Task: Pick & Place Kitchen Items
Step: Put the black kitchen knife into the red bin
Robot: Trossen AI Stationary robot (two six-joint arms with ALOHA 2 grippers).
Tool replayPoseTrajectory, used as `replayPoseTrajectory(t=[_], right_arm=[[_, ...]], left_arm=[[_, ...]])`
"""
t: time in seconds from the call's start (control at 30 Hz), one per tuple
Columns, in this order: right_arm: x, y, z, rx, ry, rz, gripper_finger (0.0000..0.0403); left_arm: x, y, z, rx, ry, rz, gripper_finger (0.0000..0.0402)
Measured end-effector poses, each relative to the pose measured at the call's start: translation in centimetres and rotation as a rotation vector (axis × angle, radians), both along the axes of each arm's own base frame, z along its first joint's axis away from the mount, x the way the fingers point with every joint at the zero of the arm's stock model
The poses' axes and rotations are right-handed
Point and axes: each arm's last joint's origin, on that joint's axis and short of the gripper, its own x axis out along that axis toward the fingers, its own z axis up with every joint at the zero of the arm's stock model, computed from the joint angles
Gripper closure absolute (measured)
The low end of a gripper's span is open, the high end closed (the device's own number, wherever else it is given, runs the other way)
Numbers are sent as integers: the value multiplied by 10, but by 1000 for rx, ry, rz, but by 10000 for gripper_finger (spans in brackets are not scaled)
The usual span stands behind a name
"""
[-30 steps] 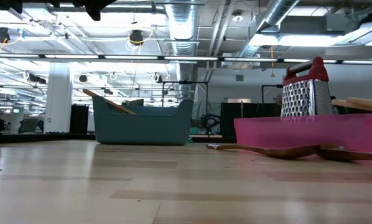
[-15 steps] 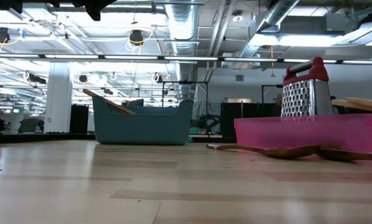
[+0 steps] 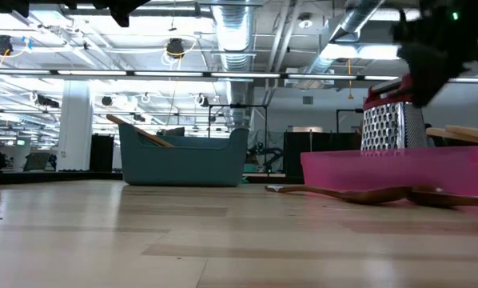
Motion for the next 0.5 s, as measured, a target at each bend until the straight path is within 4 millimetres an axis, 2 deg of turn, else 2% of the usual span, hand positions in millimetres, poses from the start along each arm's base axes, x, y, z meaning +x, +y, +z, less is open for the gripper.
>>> replayPoseTrajectory(t=[0.23, 0.5], right_arm=[[-6, -3, -30, 46, 39, -31, 335], [-2, -13, -53, 103, 47, 43, 335]], left_arm=[[0, 0, 0, -1, 0, 1, 257], [0, 0, 0, -2, 0, 4, 257]])
